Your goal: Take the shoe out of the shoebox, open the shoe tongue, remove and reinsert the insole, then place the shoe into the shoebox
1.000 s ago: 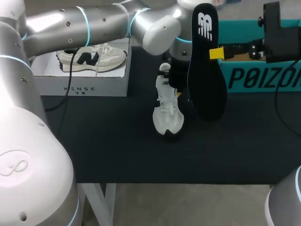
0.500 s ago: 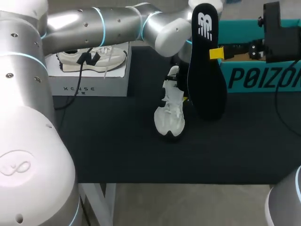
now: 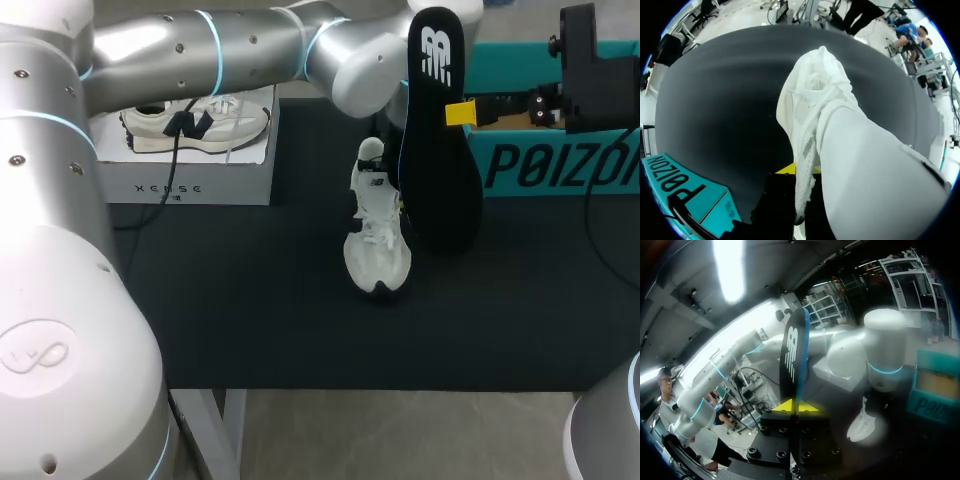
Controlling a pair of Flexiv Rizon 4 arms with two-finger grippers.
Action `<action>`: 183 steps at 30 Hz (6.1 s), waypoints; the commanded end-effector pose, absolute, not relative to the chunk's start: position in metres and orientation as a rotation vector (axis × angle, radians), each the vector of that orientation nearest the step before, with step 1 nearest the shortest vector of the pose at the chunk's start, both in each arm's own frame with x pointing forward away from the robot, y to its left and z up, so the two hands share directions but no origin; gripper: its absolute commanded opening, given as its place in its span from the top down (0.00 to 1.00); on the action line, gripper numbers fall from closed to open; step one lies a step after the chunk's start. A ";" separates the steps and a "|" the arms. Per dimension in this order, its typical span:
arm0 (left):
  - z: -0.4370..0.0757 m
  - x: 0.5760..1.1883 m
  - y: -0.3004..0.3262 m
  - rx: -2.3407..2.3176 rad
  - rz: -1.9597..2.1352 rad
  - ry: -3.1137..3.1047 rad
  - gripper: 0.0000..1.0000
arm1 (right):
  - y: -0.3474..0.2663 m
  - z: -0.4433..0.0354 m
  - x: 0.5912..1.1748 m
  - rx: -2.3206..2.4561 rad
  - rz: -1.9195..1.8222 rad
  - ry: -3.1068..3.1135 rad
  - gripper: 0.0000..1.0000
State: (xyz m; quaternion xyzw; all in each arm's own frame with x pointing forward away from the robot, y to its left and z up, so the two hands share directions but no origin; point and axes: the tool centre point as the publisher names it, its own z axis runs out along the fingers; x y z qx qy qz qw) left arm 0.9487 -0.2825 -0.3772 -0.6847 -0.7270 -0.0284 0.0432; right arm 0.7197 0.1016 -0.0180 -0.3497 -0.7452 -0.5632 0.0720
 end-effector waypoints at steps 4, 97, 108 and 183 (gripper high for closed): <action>-0.379 0.944 -0.277 -2.082 -0.078 -2.222 1.00 | 0.103 -0.019 0.721 -1.051 -1.692 -2.240 1.00; -0.364 0.937 -0.251 -2.213 -0.243 -1.951 0.90 | 0.103 -0.019 0.721 -1.051 -1.692 -2.240 1.00; -0.352 0.937 -0.250 -2.247 -0.199 -2.018 0.00 | 0.103 -0.019 0.721 -1.051 -1.692 -2.240 1.00; -0.047 0.917 -0.205 -2.986 2.173 -2.570 0.00 | 0.057 -0.033 0.934 -1.368 -1.389 -1.622 1.00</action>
